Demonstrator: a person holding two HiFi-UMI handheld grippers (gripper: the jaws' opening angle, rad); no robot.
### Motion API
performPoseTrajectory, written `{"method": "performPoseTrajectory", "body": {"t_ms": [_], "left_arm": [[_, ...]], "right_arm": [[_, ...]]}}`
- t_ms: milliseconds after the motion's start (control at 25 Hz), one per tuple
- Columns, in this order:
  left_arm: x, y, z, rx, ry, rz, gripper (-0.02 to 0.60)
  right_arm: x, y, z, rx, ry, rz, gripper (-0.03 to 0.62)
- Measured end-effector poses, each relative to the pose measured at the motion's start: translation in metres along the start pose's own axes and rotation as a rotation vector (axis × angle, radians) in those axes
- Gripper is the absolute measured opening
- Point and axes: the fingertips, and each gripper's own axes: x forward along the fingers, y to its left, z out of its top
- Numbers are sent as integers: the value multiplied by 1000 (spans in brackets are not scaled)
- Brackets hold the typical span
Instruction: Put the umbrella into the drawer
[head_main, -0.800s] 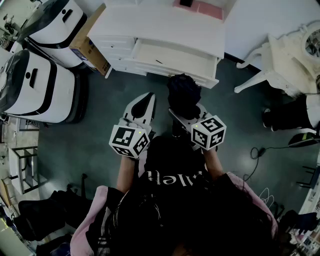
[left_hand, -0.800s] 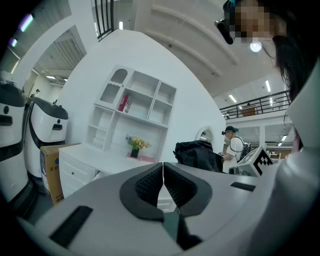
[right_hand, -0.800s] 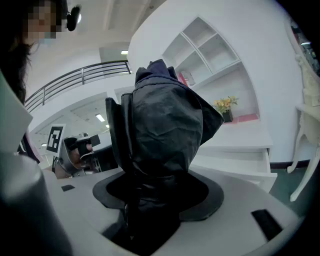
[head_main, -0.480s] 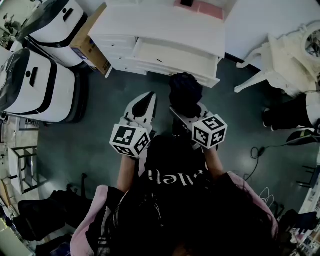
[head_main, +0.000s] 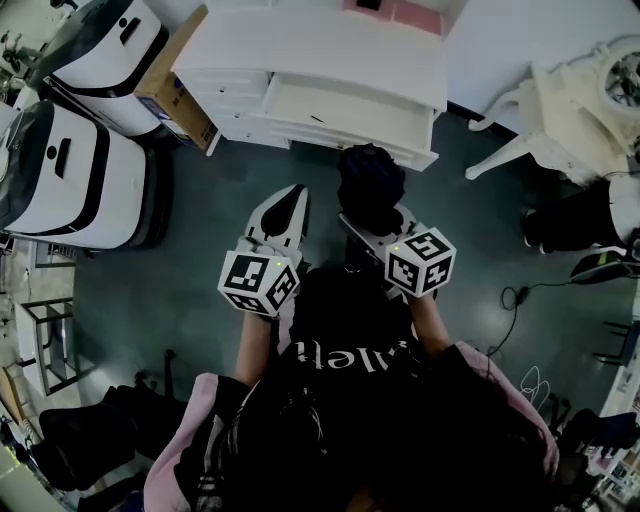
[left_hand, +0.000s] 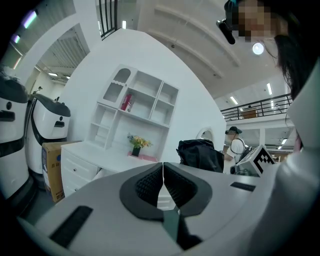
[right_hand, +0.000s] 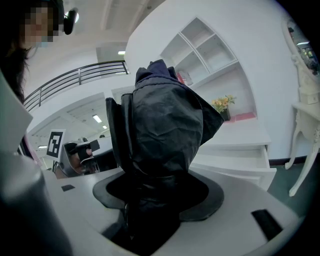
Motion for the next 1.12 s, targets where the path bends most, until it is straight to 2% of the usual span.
{"method": "performPoseTrajectory", "body": {"t_ms": [360, 640, 880, 1120], "left_arm": [[13, 5, -14, -41, 31, -4, 17], [38, 13, -24, -59, 60, 12, 17], [75, 35, -20, -60, 72, 45, 17], [134, 54, -12, -69, 89, 68, 17]], "right_arm": [[1, -13, -6, 18, 32, -24, 284], [15, -40, -5, 27, 65, -20, 284], [46, -69, 12, 23, 90, 8, 284], [75, -116, 38, 19, 129, 34, 284]]}}
